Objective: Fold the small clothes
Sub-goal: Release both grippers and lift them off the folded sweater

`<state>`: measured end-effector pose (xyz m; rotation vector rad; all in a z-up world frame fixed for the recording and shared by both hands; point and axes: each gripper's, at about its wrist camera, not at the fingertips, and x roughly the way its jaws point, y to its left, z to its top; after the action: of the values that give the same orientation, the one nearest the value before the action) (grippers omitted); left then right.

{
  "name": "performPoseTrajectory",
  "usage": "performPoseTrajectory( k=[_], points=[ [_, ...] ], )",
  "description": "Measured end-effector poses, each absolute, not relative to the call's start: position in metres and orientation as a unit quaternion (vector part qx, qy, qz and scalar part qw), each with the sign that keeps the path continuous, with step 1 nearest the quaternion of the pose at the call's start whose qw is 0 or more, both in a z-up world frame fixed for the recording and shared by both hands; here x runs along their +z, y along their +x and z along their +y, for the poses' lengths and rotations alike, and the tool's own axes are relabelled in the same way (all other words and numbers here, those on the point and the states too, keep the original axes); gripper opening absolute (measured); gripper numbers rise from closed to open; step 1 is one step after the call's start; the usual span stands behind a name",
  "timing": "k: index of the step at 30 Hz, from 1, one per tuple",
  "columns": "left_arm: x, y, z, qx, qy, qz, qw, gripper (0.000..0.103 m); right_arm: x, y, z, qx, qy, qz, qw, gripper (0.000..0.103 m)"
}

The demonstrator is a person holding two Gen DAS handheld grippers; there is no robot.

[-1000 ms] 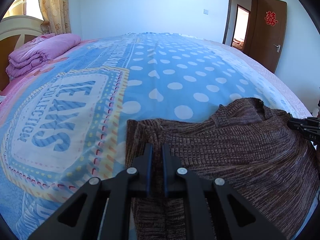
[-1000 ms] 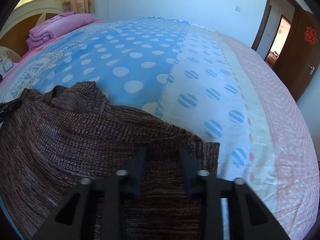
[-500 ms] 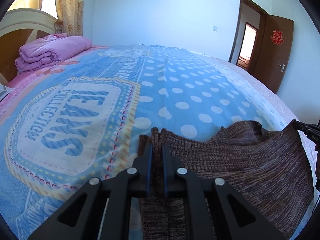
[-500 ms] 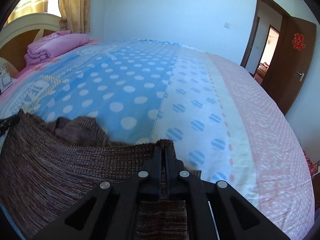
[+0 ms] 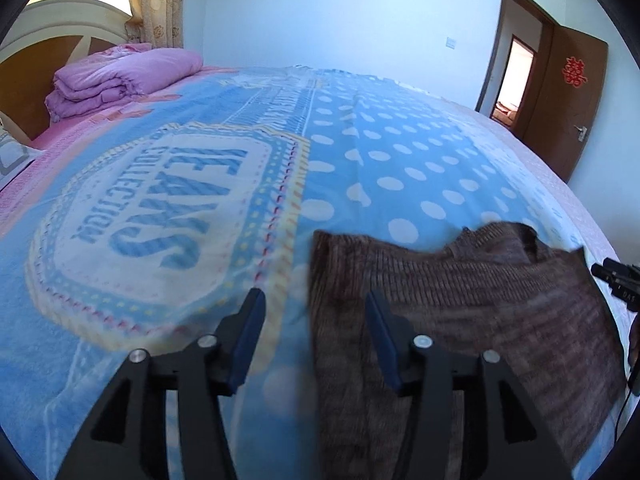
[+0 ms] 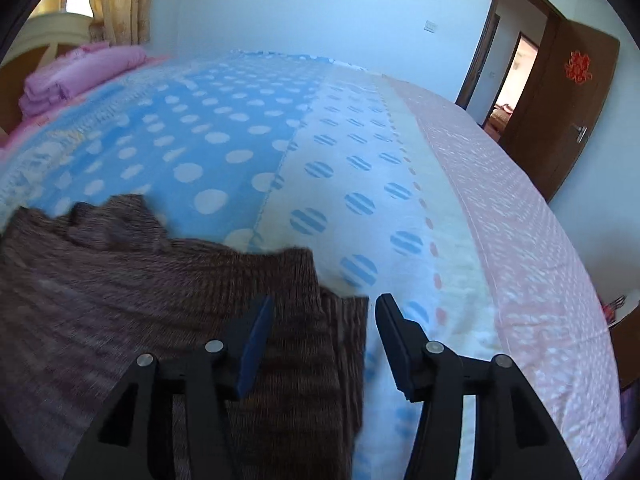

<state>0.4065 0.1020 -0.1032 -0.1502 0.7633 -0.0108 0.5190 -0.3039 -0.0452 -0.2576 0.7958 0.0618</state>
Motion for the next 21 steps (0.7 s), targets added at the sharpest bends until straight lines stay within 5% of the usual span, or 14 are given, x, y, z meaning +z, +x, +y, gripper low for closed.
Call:
performPoseTrajectory(
  k=[11, 21],
  points=[
    [-0.120, 0.284, 0.090, -0.116, -0.054, 0.409, 0.904, 0.055, -0.077, 0.389, -0.344, 0.083, -0.065, 0.431, 0.896, 0.055],
    [-0.117, 0.277, 0.067, -0.115, -0.008, 0.421, 0.899, 0.055, -0.083, 0.369, -0.354, 0.085, 0.000, 0.424, 0.902, 0.055]
  ],
)
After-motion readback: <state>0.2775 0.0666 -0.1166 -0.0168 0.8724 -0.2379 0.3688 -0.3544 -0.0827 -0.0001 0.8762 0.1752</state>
